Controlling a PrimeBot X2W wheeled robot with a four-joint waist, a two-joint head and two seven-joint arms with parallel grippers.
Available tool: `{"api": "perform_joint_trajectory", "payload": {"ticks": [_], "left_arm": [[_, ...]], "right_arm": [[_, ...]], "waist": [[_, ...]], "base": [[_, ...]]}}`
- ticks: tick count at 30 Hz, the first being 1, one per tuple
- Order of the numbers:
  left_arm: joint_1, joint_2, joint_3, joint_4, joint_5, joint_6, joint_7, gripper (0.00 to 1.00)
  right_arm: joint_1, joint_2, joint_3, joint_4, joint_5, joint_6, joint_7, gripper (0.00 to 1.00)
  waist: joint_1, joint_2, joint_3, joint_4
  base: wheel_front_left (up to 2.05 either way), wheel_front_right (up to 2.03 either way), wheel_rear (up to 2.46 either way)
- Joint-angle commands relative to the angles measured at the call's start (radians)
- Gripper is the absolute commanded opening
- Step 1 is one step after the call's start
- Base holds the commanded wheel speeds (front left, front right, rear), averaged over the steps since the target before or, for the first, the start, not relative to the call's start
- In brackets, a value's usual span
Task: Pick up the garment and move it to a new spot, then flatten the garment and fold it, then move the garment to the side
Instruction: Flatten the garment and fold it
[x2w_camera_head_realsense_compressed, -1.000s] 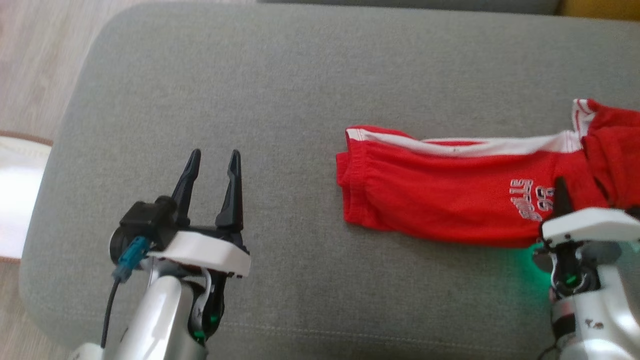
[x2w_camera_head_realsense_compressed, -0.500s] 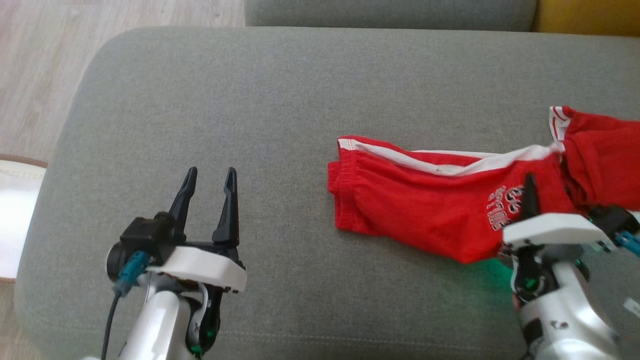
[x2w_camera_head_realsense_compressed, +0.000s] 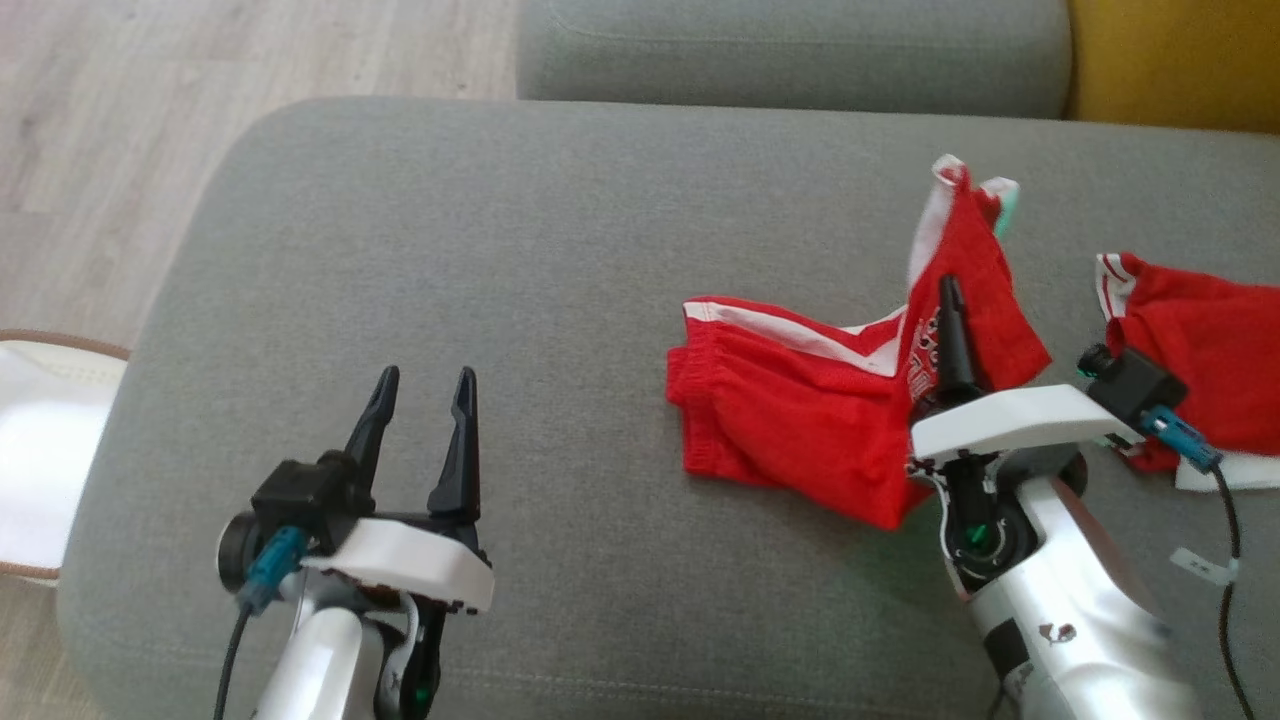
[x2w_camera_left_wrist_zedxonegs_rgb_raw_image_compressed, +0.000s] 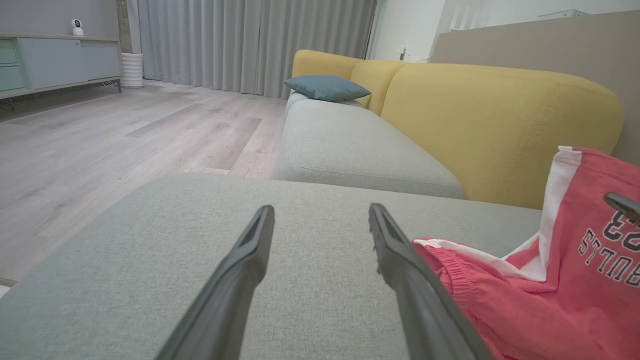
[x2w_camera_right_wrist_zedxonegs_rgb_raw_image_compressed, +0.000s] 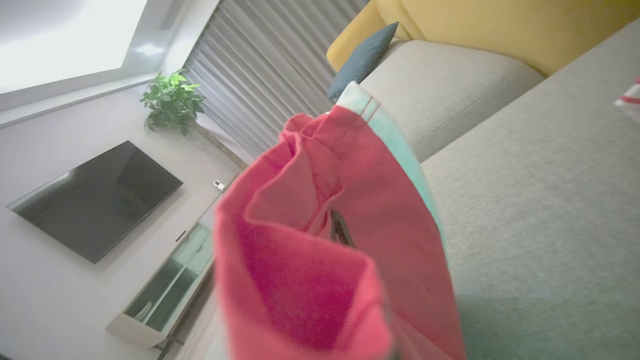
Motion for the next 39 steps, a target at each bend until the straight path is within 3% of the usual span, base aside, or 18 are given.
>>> {"api": "perform_joint_trajectory", "payload": {"ticks": [1,11,29,30,31,32,39], "left_arm": [[-0.019,0.008,0.032,-0.031,0.005,-0.001,-0.012,1.00],[0.004,0.008,0.020,-0.034,-0.002,0.006,-0.012,1.00],[-0.012,0.008,-0.006,-0.037,-0.019,0.012,-0.012,1.00],[-0.014,0.008,-0.006,-0.037,-0.020,0.012,-0.012,1.00],[-0.016,0.008,-0.007,-0.036,-0.021,0.012,-0.012,1.00],[-0.018,0.008,-0.007,-0.035,-0.021,0.012,-0.012,1.00],[-0.027,0.008,-0.008,-0.033,-0.026,0.016,-0.012,1.00]], "right_arm": [[-0.028,0.003,0.037,-0.045,0.012,0.007,-0.012,0.00],[-0.024,0.003,0.178,-0.053,0.059,0.007,-0.012,0.00],[-0.091,0.003,0.390,0.122,0.101,0.007,-0.012,0.00],[-0.093,0.003,0.407,0.131,0.103,0.007,-0.012,0.30],[-0.095,0.003,0.421,0.141,0.105,0.007,-0.012,0.92],[-0.096,0.003,0.434,0.148,0.113,0.007,-0.012,1.00],[-0.103,0.003,0.569,0.193,0.194,0.007,0.008,1.00]], "waist": [[0.0000,0.0000,-0.012,0.013],[0.0000,0.0000,-0.025,0.067],[0.0000,0.0000,0.022,0.127],[0.0000,0.0000,0.024,0.128],[0.0000,0.0000,0.026,0.130],[0.0000,0.0000,0.027,0.131],[0.0000,0.0000,0.030,0.133]], "base": [[0.00,0.00,0.00],[0.00,0.00,0.00],[0.00,0.00,0.00],[0.00,0.00,0.00],[0.00,0.00,0.00],[0.00,0.00,0.00],[0.00,0.00,0.00]]}}
